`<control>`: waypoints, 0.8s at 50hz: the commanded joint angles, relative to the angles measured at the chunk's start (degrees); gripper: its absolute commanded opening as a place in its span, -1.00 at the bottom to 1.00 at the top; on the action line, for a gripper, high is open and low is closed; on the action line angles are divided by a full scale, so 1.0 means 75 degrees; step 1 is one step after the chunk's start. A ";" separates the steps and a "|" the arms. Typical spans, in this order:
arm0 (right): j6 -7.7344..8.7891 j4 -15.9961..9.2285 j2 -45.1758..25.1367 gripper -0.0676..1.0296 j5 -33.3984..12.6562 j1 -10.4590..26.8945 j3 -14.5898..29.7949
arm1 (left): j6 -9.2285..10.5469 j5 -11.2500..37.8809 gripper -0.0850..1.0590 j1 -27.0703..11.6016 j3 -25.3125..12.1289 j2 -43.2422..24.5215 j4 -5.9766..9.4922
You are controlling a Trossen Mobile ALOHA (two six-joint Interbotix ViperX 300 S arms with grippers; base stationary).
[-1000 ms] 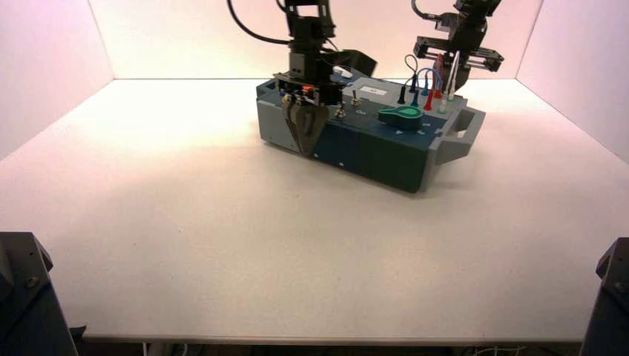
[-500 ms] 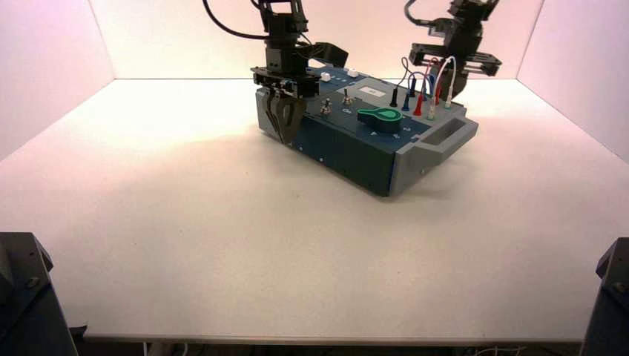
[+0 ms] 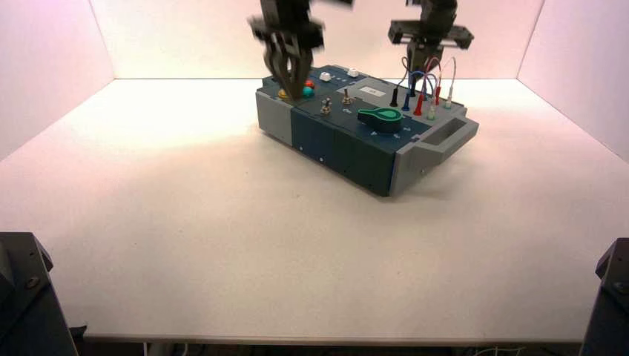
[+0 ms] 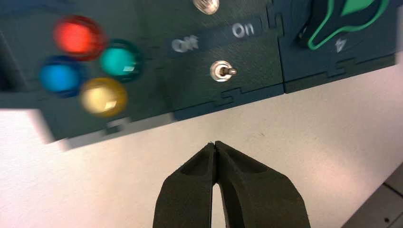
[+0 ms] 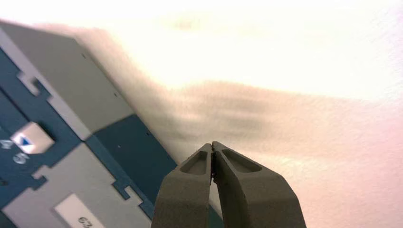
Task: Rotate the box clockwise.
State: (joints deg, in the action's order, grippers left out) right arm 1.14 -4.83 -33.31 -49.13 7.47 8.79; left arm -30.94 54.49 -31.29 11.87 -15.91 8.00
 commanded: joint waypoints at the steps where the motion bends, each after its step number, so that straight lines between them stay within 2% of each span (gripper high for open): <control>1: 0.0070 -0.0059 0.1137 -0.92 0.0094 0.0094 0.0070 | 0.0105 -0.0117 -0.91 0.0164 0.0047 0.0867 0.0000; 9: 0.0152 -0.0059 0.2297 -0.92 0.0223 0.0480 -0.0809 | 0.0188 -0.0316 -0.91 0.0422 0.0305 0.1688 0.0012; 15: 0.0270 -0.0047 0.3387 -0.92 0.0785 0.0855 -0.1898 | 0.0258 -0.0387 -0.91 0.0527 0.0457 0.2191 0.0012; 21: 0.0258 -0.0176 0.4301 -0.92 0.1160 0.1148 -0.2848 | 0.0492 -0.0516 -0.91 0.0586 0.0715 0.2684 0.0000; 28: 0.0258 -0.0234 0.5027 -0.92 0.1359 0.1523 -0.3715 | 0.0914 -0.0691 -0.91 0.0574 0.1160 0.3188 0.0023; 32: 0.0258 -0.0258 0.5355 -0.92 0.1652 0.1758 -0.4137 | 0.1113 -0.0844 -0.91 0.0574 0.1523 0.3445 0.0059; 40: 0.0234 -0.0352 0.5813 -0.92 0.1793 0.1910 -0.4723 | 0.1383 -0.1219 -0.91 0.0527 0.2180 0.3973 0.0105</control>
State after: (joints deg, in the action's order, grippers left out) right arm 2.72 -6.86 7.12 -36.47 21.53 -25.66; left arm -21.53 47.11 -27.16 26.89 10.28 8.44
